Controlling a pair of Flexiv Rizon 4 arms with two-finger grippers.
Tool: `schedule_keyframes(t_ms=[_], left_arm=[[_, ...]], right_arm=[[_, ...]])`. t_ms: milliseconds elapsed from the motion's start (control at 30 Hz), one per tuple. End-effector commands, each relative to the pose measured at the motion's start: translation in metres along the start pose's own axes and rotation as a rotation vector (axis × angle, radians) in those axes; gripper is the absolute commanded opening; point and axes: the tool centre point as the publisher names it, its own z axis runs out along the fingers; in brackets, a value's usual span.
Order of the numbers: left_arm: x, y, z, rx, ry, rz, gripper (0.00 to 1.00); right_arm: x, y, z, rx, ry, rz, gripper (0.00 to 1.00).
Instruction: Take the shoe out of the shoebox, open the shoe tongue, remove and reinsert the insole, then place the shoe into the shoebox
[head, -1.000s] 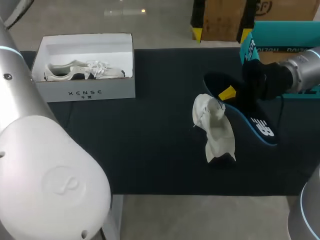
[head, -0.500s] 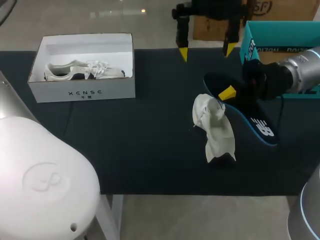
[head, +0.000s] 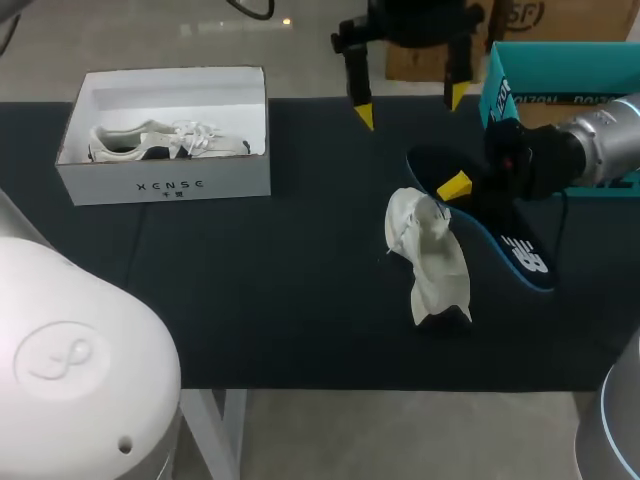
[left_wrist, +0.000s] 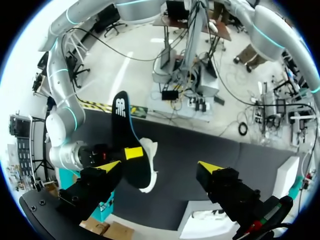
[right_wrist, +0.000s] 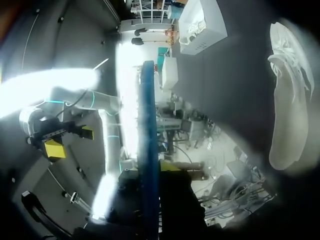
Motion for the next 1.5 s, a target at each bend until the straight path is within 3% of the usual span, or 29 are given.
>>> schedule_keyframes(t_ms=[33, 1200, 1267, 1333, 1500], left_arm=[[0.004, 0.0, 0.002, -0.003, -0.037, 0.002, 1.0], [0.004, 0.0, 0.002, -0.003, -0.037, 0.002, 1.0], [0.009, -0.002, -0.002, 0.02, -0.145, -0.012, 1.0], [0.021, -0.003, -0.003, -0.008, -0.268, -0.085, 1.0], [0.048, -0.015, 0.001, -0.062, -0.434, -0.214, 1.0]], right_arm=[[0.0, 0.0, 0.0, -0.001, -0.002, 0.001, 0.0], [0.0, 0.0, 0.0, -0.001, -0.002, 0.001, 0.0], [0.0, 0.0, 0.0, -0.001, -0.002, 0.001, 0.0], [0.0, 0.0, 0.0, -0.001, -0.002, 0.001, 0.0], [0.0, 0.0, 0.0, -0.001, -0.002, 0.001, 0.0]])
